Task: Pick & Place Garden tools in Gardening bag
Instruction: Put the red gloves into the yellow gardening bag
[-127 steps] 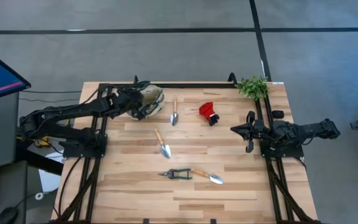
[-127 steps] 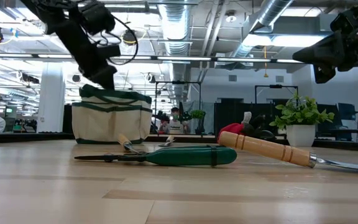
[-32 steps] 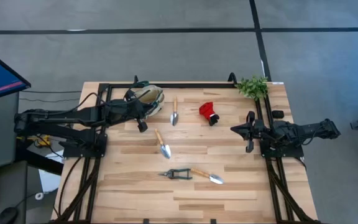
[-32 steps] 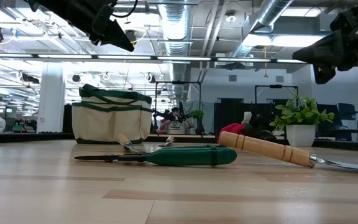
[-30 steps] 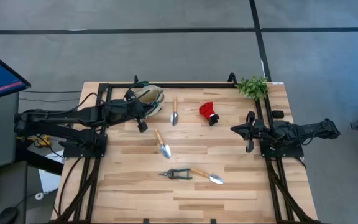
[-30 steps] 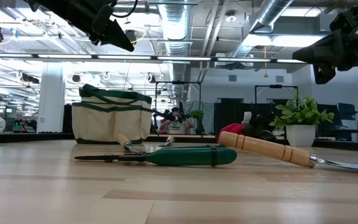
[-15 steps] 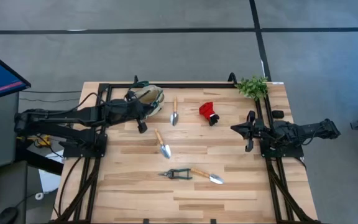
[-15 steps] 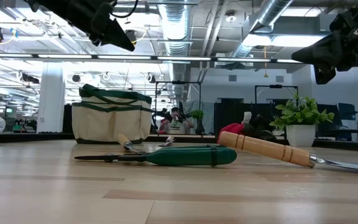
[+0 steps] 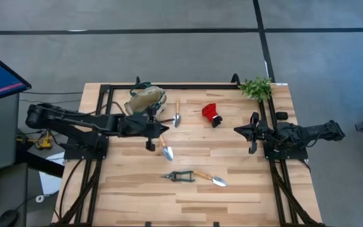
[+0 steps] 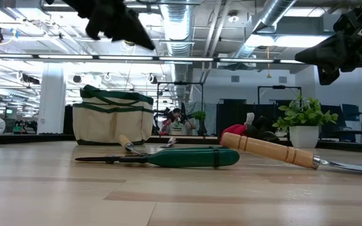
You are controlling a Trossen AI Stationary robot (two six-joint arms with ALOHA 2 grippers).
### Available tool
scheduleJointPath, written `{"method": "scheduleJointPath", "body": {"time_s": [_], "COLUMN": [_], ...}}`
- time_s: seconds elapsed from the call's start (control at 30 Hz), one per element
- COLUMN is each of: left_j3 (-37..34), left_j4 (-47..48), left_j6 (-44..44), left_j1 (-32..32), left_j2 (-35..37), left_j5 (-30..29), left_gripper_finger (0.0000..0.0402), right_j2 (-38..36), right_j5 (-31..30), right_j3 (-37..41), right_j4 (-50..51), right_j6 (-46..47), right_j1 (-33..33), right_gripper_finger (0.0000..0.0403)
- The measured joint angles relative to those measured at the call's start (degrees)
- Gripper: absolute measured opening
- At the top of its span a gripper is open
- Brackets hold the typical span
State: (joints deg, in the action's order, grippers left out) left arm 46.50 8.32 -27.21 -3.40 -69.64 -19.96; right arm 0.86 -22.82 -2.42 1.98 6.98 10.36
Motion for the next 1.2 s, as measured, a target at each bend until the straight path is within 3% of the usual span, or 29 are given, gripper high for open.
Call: {"method": "scheduleJointPath", "body": {"time_s": [0.27, 0.37, 0.97, 1.2], "left_j3": [0.00, 0.00, 0.02, 0.02], "left_j4": [12.90, 12.55, 0.39, 0.13], "left_j6": [-1.65, -3.91, -0.58, 0.83], "left_j1": [-0.42, -0.87, -0.87, -0.61], "left_j2": [-8.25, -9.60, -9.29, -9.29], "left_j5": [-4.13, -6.62, -5.19, -5.25], "left_gripper_finger": [0.0004, 0.0007, 0.0008, 0.0008], "right_j2": [0.00, 0.00, 0.20, 5.65], "right_j5": [0.01, 0.01, 0.08, -1.25], "right_j3": [-0.09, -0.09, -0.09, -0.11], "right_j4": [0.52, 0.54, 0.69, 0.68], "right_j6": [0.15, 0.15, 0.13, 2.32], "right_j1": [-0.01, 0.01, -0.01, -0.05], "right_gripper_finger": [0.0000, 0.0000, 0.0000, 0.0000]}}
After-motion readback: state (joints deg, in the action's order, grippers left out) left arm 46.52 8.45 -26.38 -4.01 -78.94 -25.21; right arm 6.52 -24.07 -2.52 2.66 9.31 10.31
